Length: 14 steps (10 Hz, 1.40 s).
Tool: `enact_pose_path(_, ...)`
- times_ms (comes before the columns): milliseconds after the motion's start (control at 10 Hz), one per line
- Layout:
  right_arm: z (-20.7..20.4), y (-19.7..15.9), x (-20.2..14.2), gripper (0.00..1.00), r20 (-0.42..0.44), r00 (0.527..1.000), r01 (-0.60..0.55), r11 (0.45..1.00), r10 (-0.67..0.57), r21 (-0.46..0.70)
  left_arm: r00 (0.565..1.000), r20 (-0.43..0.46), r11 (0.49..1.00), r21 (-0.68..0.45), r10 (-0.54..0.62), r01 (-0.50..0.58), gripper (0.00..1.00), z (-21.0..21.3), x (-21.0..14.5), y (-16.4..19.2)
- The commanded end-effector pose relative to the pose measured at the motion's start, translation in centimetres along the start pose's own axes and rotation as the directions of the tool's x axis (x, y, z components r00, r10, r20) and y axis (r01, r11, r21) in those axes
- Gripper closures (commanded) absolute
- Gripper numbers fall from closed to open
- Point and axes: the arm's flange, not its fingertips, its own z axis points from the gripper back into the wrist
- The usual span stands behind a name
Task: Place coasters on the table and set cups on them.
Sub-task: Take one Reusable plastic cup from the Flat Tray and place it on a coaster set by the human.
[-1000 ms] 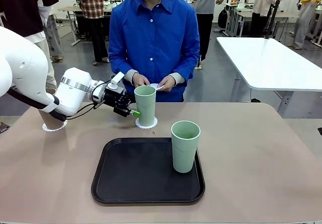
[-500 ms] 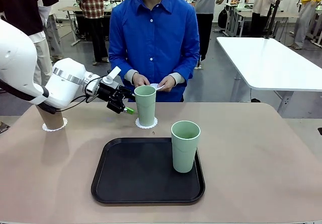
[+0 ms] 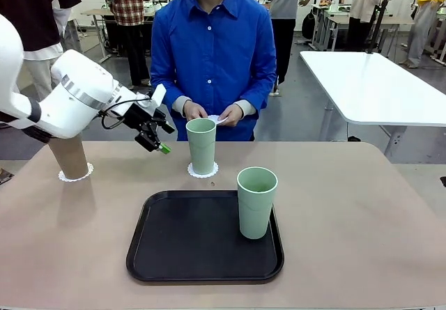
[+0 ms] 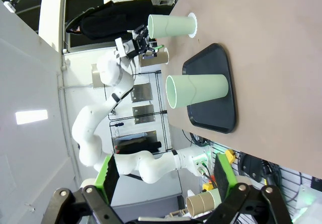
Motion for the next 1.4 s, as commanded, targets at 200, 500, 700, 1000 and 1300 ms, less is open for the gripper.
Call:
enact_pose_path(200,-0.1,0.1,0.0,0.0,0.003,1.0,-0.008,1.0,0.008,0.022,0.948,-0.295,0.985,0.153,0.12,-0.078,0.0,5.3,5.1,-5.7)
enact_pose_path(500,-0.1,0.1,0.0,0.0,0.003,1.0,-0.008,1.0,0.008,0.022,0.922,-0.252,0.954,0.139,0.295,-0.267,0.0,7.9,7.6,-9.3)
enact_pose_path(700,-0.1,0.1,0.0,0.0,0.003,1.0,-0.008,1.0,0.008,0.022,0.924,-0.226,0.948,0.15,0.308,-0.279,0.0,8.2,8.6,-10.0)
enact_pose_path(1000,-0.1,0.1,0.0,0.0,0.003,1.0,-0.008,1.0,0.008,0.022,0.918,-0.26,0.952,0.152,0.298,-0.266,0.0,8.1,8.4,-9.8)
enact_pose_path(1300,-0.1,0.1,0.0,0.0,0.003,1.0,-0.008,1.0,0.008,0.022,0.918,-0.26,0.952,0.152,0.298,-0.266,0.0,8.1,8.4,-9.8)
